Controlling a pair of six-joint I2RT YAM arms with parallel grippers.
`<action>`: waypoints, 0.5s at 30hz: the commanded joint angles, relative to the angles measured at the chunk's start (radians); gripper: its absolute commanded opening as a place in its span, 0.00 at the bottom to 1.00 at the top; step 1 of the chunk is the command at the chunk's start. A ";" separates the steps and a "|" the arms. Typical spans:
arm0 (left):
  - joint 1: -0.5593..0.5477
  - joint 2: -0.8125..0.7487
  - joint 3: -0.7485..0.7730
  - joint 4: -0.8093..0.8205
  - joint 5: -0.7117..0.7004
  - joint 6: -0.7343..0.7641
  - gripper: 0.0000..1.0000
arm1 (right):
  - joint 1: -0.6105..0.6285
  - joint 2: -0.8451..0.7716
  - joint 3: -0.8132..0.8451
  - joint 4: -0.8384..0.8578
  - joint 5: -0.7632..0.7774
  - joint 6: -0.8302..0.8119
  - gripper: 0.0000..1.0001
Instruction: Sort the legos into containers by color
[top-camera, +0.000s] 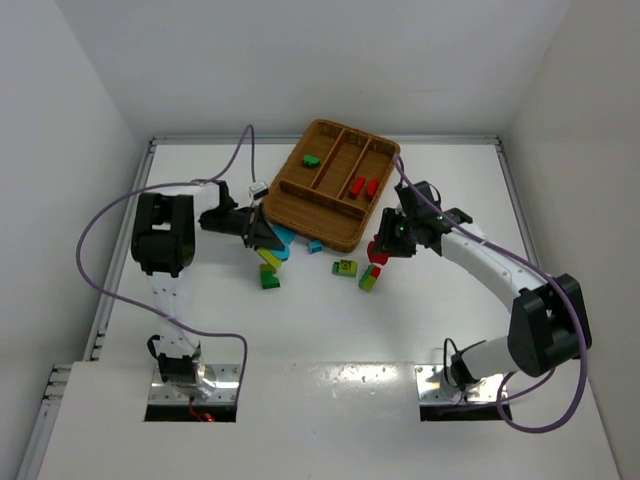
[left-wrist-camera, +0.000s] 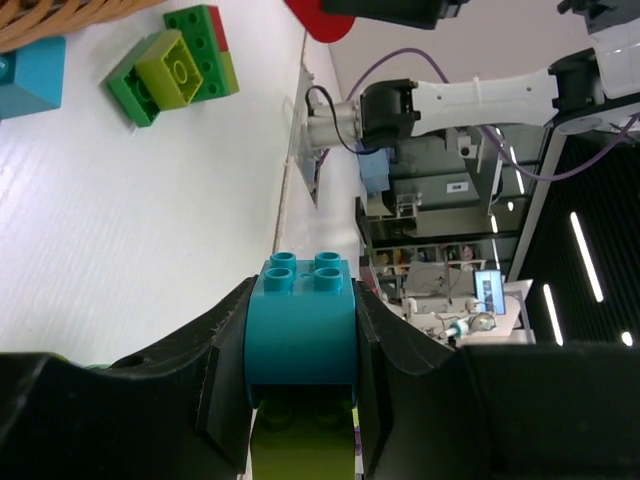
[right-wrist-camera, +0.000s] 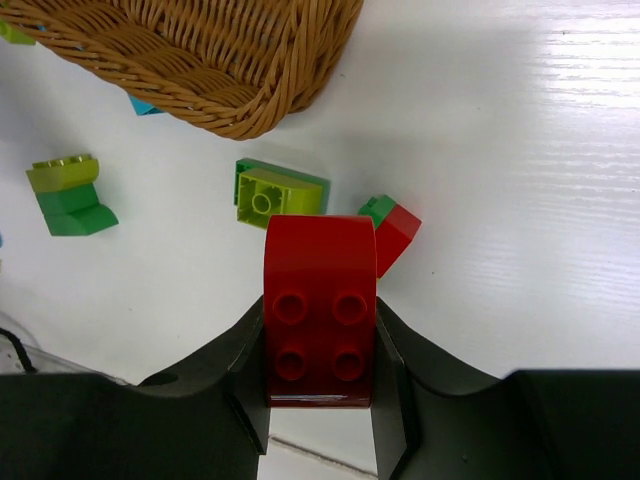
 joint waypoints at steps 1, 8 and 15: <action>0.033 -0.086 0.043 -0.004 0.124 0.012 0.00 | 0.004 -0.034 0.028 0.003 0.034 -0.005 0.15; 0.067 -0.143 0.178 -0.004 0.112 -0.064 0.00 | 0.004 -0.025 0.037 0.012 -0.002 0.004 0.15; 0.113 -0.100 0.481 -0.004 0.003 -0.241 0.00 | 0.004 -0.025 0.056 0.003 -0.012 0.004 0.15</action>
